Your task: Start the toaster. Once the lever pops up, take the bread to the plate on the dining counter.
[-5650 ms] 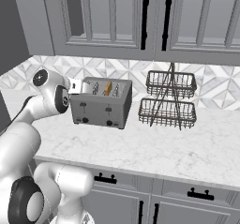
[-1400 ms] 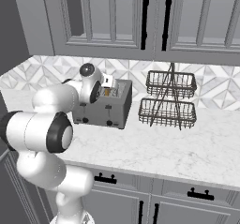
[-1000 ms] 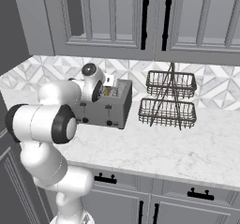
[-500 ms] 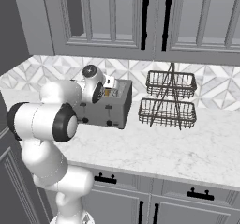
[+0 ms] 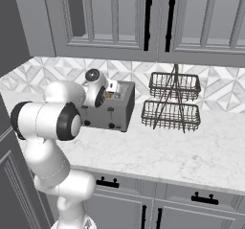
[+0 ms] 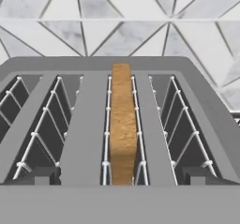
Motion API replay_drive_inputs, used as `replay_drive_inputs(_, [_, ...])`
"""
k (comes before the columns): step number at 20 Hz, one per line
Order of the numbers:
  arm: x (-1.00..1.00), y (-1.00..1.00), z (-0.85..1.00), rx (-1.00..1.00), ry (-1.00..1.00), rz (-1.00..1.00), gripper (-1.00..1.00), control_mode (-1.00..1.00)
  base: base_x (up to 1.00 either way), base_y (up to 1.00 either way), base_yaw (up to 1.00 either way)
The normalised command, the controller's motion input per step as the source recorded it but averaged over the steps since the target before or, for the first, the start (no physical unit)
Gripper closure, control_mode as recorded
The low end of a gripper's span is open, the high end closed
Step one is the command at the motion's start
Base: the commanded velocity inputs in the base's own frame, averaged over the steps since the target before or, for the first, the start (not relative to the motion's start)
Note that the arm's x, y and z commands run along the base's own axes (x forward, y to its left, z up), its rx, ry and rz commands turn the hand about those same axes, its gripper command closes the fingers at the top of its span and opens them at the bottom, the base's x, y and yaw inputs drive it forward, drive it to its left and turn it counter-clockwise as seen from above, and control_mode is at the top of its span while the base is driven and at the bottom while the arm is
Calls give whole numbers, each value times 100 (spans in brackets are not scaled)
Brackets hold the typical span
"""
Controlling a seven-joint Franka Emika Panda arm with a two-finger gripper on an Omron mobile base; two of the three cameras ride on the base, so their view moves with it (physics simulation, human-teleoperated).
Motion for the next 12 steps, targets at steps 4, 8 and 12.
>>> replay_drive_inputs(4, [15, 0, -3, 0, 0, 0, -100, -100, 0, 0, 0])
replay_drive_inputs(8, [13, 0, -5, 0, 0, 0, -100, -100, 0, 0, 0])
replay_drive_inputs(12, [11, 0, -3, 0, 0, 0, -100, -100, 0, 0, 0])
